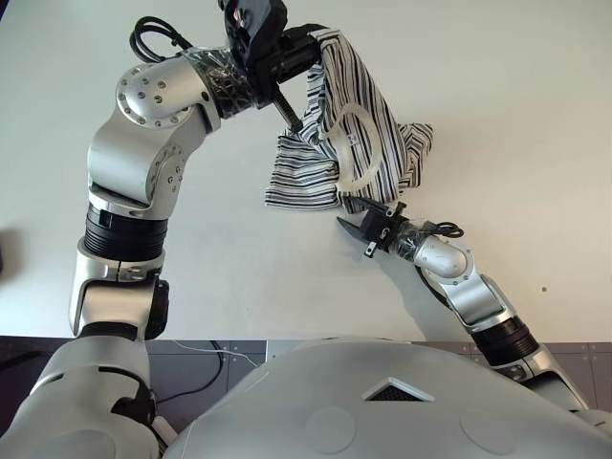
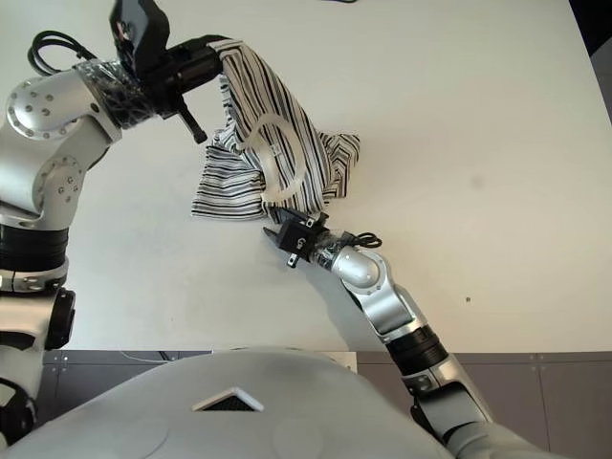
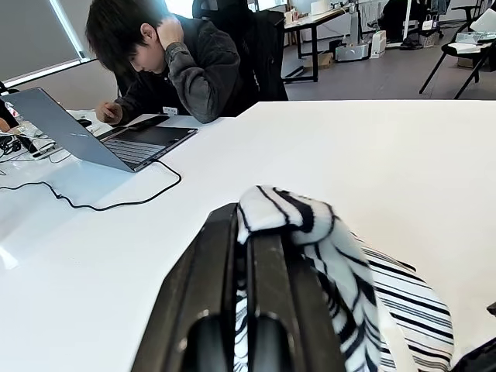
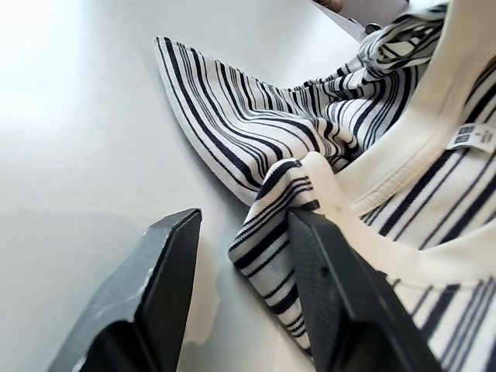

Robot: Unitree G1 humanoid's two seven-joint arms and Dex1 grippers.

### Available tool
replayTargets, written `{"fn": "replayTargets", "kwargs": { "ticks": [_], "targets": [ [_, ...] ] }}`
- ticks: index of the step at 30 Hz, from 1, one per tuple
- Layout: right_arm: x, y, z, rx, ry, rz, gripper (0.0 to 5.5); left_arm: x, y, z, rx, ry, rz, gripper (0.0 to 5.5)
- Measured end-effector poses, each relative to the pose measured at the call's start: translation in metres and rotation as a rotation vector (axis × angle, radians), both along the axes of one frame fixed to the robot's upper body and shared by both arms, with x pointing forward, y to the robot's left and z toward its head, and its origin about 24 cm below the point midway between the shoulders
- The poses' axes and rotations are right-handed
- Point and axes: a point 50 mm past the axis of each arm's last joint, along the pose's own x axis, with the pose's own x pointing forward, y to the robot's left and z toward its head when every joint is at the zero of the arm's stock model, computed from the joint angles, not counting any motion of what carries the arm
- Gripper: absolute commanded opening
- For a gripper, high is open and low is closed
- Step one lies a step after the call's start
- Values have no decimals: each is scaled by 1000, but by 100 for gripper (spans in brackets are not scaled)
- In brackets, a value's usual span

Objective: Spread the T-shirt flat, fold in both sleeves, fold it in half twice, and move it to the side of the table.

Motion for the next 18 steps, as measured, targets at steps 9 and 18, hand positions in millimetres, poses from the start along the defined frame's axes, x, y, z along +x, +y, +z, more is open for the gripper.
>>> {"fn": "replayTargets", "kwargs": {
  "ticks": [9,18],
  "targets": [
    [-7,-6,-3,-19,2,-73,119,-1,2,2,-4,-24,21,10],
    [-2,-16,-5,-46,11,-121,13,-1,4,2,-18,-35,42,10]
  ]
}}
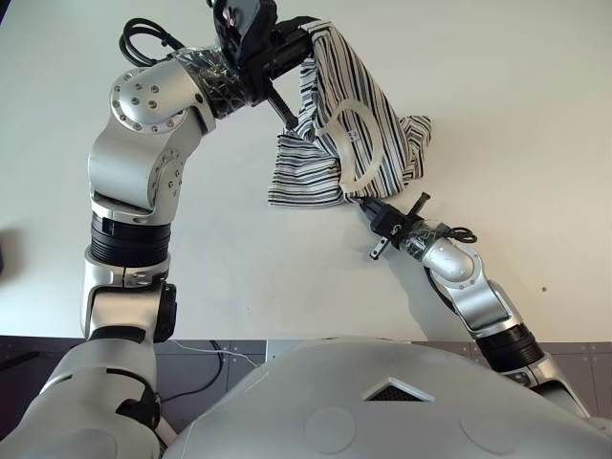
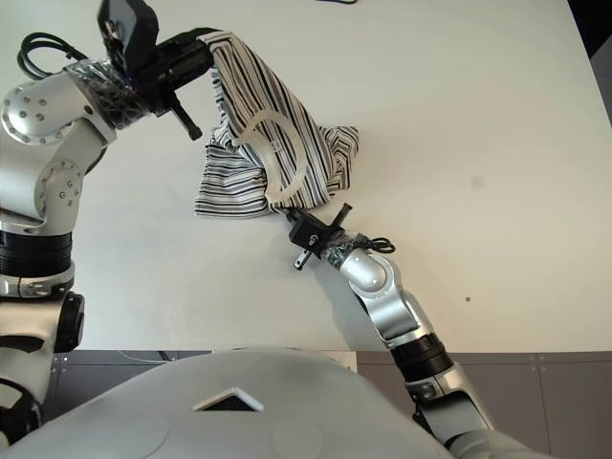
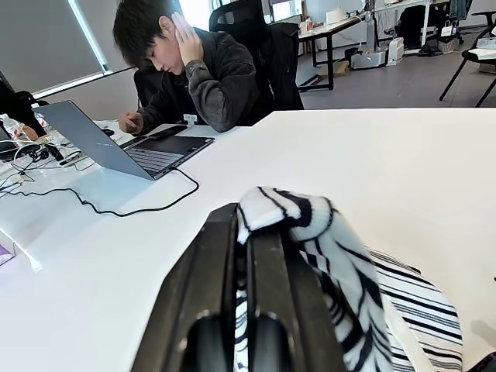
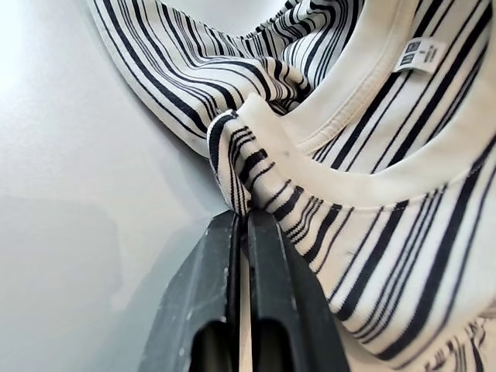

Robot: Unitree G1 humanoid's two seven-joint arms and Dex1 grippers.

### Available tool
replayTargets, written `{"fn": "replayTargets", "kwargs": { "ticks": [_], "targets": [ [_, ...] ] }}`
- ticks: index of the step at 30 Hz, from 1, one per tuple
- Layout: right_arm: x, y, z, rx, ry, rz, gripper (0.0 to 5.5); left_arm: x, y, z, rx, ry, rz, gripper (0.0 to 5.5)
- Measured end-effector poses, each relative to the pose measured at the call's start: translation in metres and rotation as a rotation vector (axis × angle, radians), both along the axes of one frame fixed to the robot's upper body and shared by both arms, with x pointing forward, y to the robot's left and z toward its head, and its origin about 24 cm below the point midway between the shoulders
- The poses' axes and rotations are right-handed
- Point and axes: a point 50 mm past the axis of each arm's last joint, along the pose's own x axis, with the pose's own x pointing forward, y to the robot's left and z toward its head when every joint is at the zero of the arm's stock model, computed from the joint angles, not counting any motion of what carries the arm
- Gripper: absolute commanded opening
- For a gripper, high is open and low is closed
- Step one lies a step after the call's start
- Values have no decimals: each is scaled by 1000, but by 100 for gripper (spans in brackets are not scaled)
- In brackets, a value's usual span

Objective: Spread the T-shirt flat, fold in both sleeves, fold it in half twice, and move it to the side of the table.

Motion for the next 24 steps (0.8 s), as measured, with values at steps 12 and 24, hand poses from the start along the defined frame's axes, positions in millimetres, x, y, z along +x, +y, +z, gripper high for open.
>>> {"fn": "replayTargets", "kwargs": {
  "ticks": [12,24],
  "targets": [
    [6,-28,10,15,27,-59,13,0,12,0,-27,-34,97,10],
    [80,-105,131,-39,-288,-178,13,-4,29,9,8,-246,139,10]
  ]
}}
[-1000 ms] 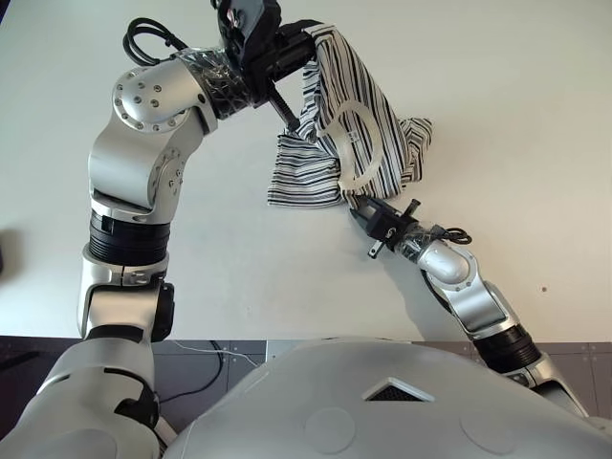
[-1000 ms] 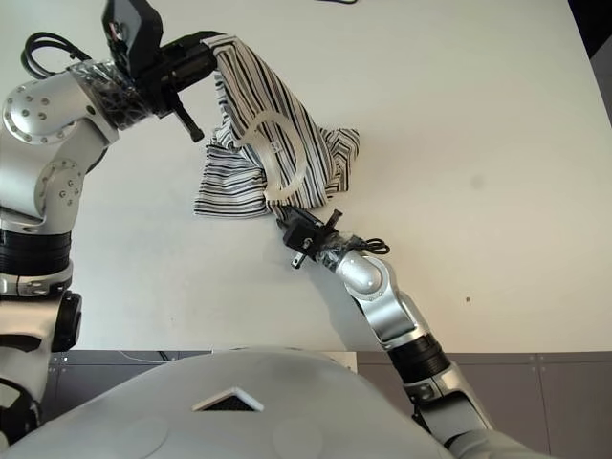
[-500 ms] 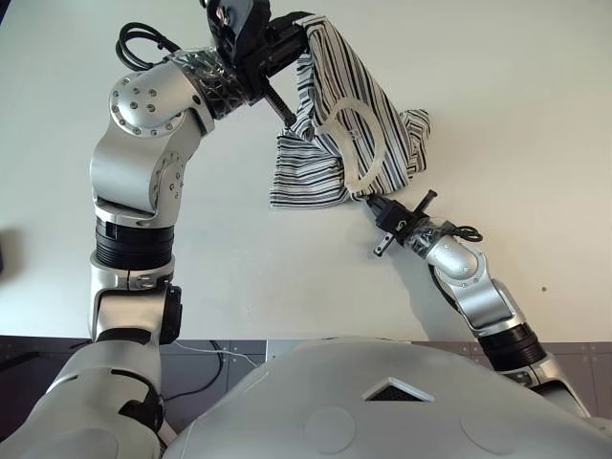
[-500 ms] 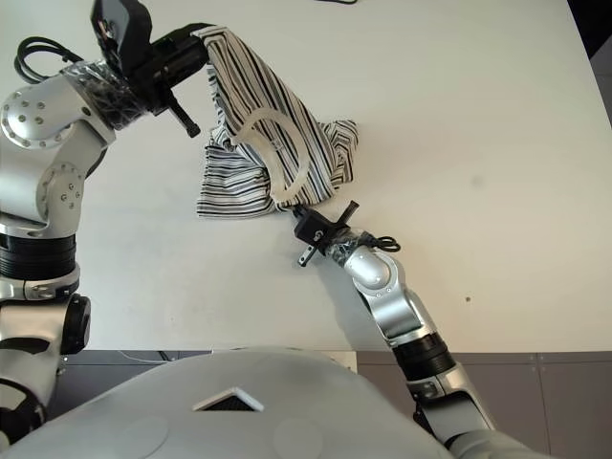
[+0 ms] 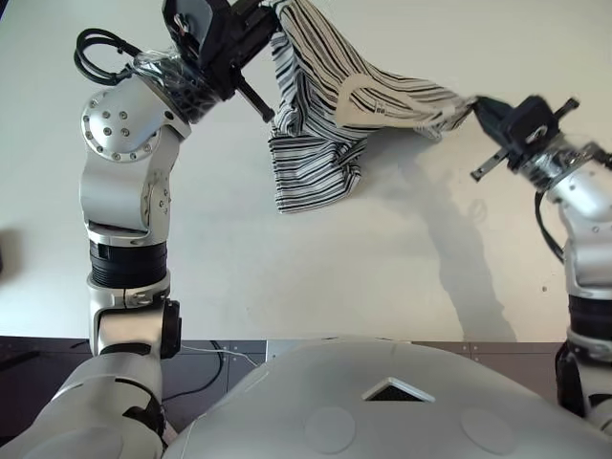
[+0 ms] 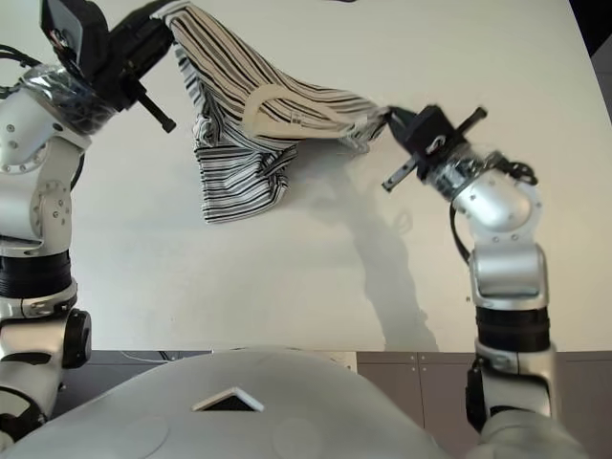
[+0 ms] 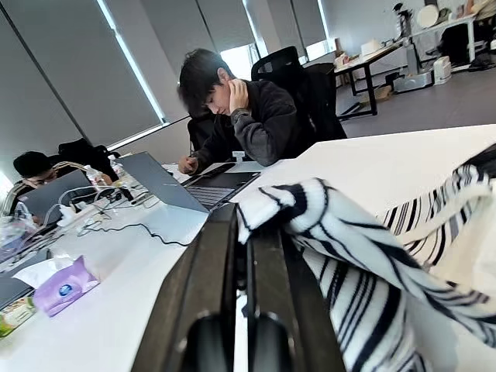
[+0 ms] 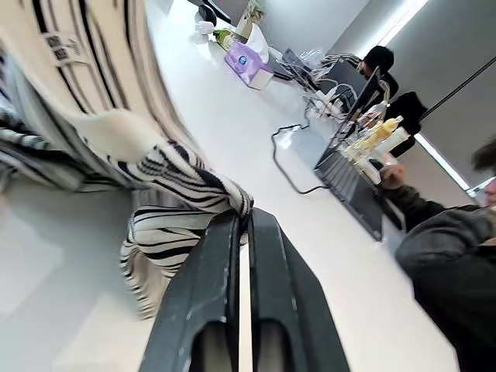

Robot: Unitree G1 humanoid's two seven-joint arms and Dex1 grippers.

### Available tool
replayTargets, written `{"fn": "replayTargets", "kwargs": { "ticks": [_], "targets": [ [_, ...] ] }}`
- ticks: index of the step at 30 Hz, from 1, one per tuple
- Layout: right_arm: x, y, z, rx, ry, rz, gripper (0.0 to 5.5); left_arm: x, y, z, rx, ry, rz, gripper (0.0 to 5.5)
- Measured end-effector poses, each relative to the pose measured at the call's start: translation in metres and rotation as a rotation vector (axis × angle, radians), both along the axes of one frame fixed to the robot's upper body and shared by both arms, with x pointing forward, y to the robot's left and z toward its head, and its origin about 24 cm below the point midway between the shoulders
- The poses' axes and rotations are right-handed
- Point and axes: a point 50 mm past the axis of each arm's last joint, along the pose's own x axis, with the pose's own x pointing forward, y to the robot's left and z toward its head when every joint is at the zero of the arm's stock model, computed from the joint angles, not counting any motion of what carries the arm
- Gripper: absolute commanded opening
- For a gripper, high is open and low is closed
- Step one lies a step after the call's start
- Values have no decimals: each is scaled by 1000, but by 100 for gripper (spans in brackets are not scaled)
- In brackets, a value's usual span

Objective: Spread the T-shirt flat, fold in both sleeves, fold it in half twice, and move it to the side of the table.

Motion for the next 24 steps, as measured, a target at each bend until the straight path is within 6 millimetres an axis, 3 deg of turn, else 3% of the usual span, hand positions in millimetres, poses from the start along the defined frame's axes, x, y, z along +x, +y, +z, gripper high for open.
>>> {"fn": "replayTargets", "kwargs": {
  "ticks": [5,12,17,24],
  "targets": [
    [64,-6,44,-129,-124,7,13,40,9,8,77,-75,53,10],
    [130,0,67,-222,-123,-54,13,103,13,16,156,-21,141,10],
    [151,11,112,-406,-253,-165,13,130,4,49,317,-51,266,10],
    [156,25,161,-513,-481,-289,13,136,-4,85,445,-168,365,10]
  ]
}}
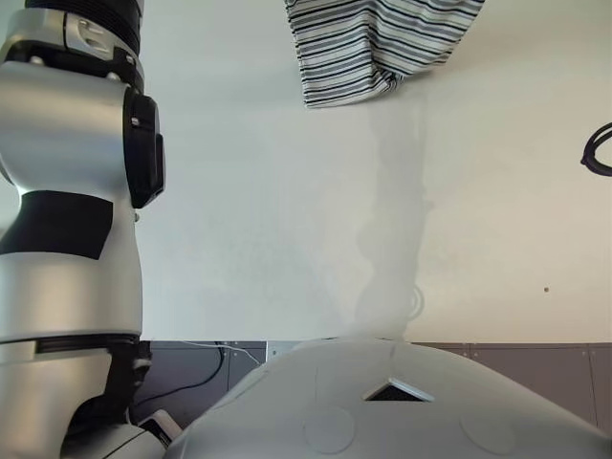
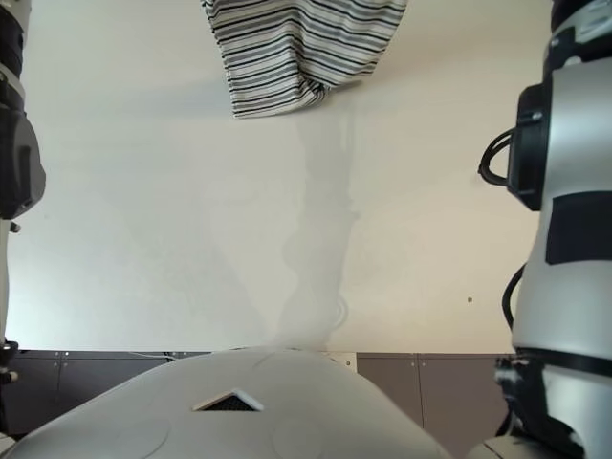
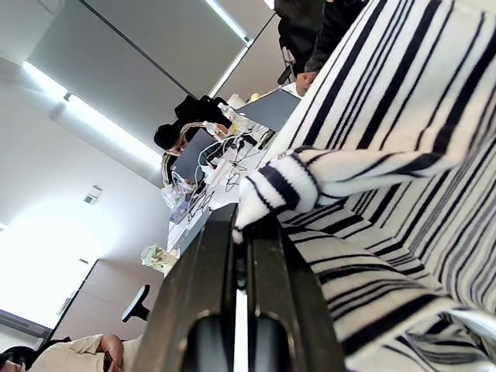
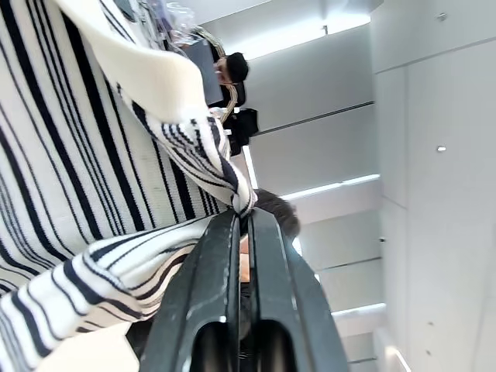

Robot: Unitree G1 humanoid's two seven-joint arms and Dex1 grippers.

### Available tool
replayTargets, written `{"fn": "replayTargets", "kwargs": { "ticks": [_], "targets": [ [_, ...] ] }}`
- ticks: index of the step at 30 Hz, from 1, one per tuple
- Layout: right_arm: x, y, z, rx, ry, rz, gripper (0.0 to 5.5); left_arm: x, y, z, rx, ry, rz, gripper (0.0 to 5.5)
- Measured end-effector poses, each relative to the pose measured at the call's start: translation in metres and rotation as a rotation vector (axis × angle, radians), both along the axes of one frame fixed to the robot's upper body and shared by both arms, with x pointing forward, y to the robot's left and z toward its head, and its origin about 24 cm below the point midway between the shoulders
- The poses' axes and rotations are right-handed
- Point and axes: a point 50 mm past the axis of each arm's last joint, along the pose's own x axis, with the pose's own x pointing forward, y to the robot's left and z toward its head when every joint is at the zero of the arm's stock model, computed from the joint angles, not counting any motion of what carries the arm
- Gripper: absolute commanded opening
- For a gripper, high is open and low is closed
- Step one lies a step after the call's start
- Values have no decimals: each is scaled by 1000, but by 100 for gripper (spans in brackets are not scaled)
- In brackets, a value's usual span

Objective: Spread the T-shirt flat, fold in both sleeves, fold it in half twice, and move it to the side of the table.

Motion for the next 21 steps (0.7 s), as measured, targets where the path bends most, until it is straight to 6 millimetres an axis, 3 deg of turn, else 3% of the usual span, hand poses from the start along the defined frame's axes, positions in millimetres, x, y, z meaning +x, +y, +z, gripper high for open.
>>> {"fn": "replayTargets", "kwargs": {
  "ticks": [5,12,16,19,21],
  "targets": [
    [-3,7,33,-9,-118,-9,13,-1,2,33,13,-110,43,10],
    [-9,-6,43,2,-140,7,13,-10,-4,65,75,-196,-78,10],
    [-20,-18,51,68,-113,145,13,-22,-8,61,158,-152,-346,10],
    [-30,-27,34,102,-5,320,13,-34,8,41,159,-85,-517,10],
    [-47,-39,11,100,88,446,13,-46,16,24,162,-52,-648,10]
  ]
}}
